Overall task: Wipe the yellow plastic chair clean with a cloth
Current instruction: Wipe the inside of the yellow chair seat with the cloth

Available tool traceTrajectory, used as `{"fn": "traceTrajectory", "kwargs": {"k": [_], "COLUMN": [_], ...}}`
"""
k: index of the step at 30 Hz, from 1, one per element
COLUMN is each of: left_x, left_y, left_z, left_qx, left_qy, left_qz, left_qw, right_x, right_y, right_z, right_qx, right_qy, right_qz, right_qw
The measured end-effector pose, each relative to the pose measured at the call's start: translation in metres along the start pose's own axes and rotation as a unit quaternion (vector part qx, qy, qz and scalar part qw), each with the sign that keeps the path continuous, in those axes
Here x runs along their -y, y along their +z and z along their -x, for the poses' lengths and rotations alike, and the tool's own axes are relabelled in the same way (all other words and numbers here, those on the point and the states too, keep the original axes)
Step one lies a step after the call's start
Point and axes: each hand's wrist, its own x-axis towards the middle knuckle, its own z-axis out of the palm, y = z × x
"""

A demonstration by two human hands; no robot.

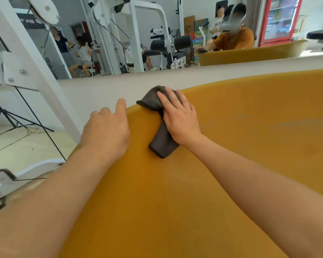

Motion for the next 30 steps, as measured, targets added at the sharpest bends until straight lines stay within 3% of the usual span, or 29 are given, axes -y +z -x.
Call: {"fn": "traceTrajectory", "kwargs": {"k": [4,7,11,15,20,23,25,27,30], "left_x": [0.001,0.000,-0.001,-0.006,-0.030,-0.045,-0.064,-0.078,-0.087], "left_y": [-0.006,-0.019,-0.032,-0.037,-0.011,0.009,0.031,0.055,0.085], "left_z": [0.004,0.017,0.042,0.040,0.005,-0.006,0.004,0.022,0.038], "left_qx": [0.039,0.058,0.062,0.071,0.113,0.114,0.111,0.149,0.159], "left_qy": [-0.012,-0.039,-0.055,-0.079,-0.012,-0.011,0.063,0.122,0.112], "left_qz": [-0.036,-0.022,-0.063,-0.073,-0.099,-0.100,-0.108,-0.087,-0.061], "left_qw": [0.999,0.997,0.995,0.992,0.989,0.988,0.986,0.977,0.979], "right_x": [-0.025,0.020,0.109,0.068,-0.021,-0.014,0.017,0.041,-0.006], "right_y": [-0.007,-0.011,-0.004,-0.001,0.000,0.005,0.024,0.035,0.041], "right_z": [0.014,0.024,0.058,0.043,0.019,0.041,0.098,0.162,0.171], "right_qx": [0.012,0.022,0.001,-0.004,0.011,0.034,0.087,0.139,0.133], "right_qy": [0.095,0.170,-0.024,-0.100,0.023,0.121,0.060,-0.058,-0.176], "right_qz": [-0.019,-0.087,-0.142,-0.120,-0.021,-0.047,-0.095,-0.110,-0.029], "right_qw": [0.995,0.981,0.990,0.988,0.999,0.991,0.990,0.982,0.975]}}
